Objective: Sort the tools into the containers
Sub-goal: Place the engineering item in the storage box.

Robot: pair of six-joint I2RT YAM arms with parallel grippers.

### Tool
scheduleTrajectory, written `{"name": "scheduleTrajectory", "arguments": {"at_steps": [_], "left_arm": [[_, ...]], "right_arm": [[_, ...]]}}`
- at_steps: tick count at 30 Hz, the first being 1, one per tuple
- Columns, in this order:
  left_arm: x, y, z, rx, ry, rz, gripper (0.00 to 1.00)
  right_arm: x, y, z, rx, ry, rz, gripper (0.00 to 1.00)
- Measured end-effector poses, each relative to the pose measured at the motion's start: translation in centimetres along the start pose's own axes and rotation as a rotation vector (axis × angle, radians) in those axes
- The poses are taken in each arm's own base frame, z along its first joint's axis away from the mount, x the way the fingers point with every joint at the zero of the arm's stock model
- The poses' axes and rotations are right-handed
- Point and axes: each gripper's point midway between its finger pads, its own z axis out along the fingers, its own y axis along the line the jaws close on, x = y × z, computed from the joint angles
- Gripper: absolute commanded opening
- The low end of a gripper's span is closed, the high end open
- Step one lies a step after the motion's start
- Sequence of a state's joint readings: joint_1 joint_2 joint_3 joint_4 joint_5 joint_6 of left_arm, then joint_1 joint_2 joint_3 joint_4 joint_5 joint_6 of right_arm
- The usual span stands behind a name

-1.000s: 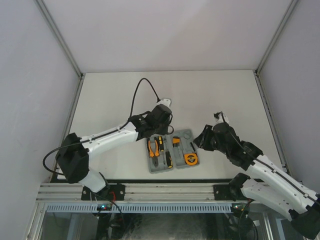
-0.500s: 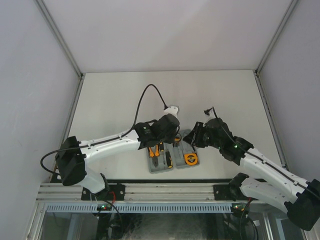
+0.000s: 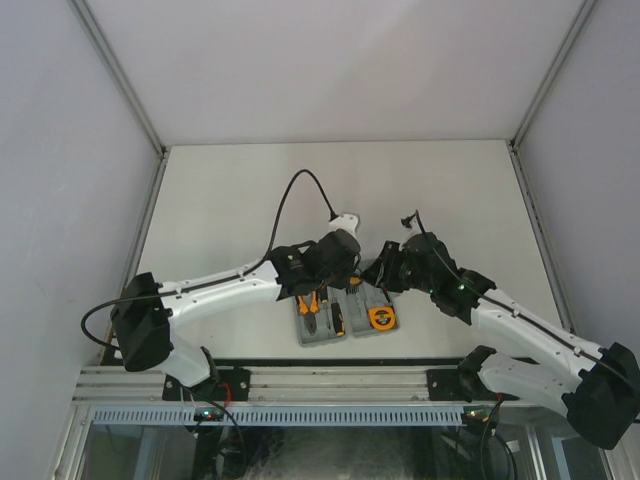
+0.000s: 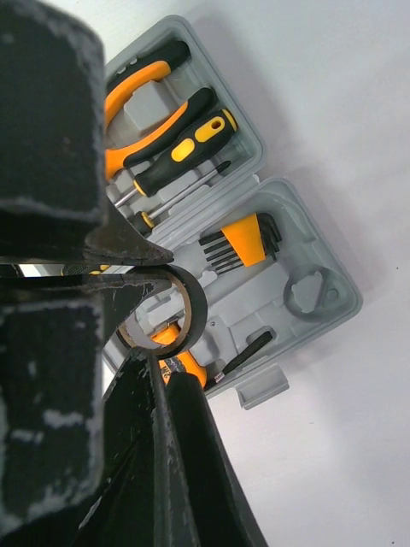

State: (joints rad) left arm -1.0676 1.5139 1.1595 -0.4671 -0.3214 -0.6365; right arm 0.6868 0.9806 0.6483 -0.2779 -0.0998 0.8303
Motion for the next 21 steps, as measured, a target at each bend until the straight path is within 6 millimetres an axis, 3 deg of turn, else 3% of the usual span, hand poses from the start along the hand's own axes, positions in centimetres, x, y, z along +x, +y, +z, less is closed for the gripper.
{"name": "scheduleTrajectory", "arguments": {"at_steps": [12, 16, 21], "left_arm": [[0.4, -0.6, -0.2, 0.013, 0.005, 0.013, 0.01], [0.3, -0.6, -0.2, 0.010, -0.001, 0.014, 0.06], [0.2, -0.6, -0.2, 0.007, -0.011, 0.016, 0.28]], "right_arm": [[0.3, -0.4, 1.2, 0.013, 0.026, 0.006, 0.25], [0.3, -0.3, 1.2, 0.008, 0.022, 0.008, 0.19], [0.2, -0.3, 1.2, 0.008, 0.019, 0.009, 0.16]]}}
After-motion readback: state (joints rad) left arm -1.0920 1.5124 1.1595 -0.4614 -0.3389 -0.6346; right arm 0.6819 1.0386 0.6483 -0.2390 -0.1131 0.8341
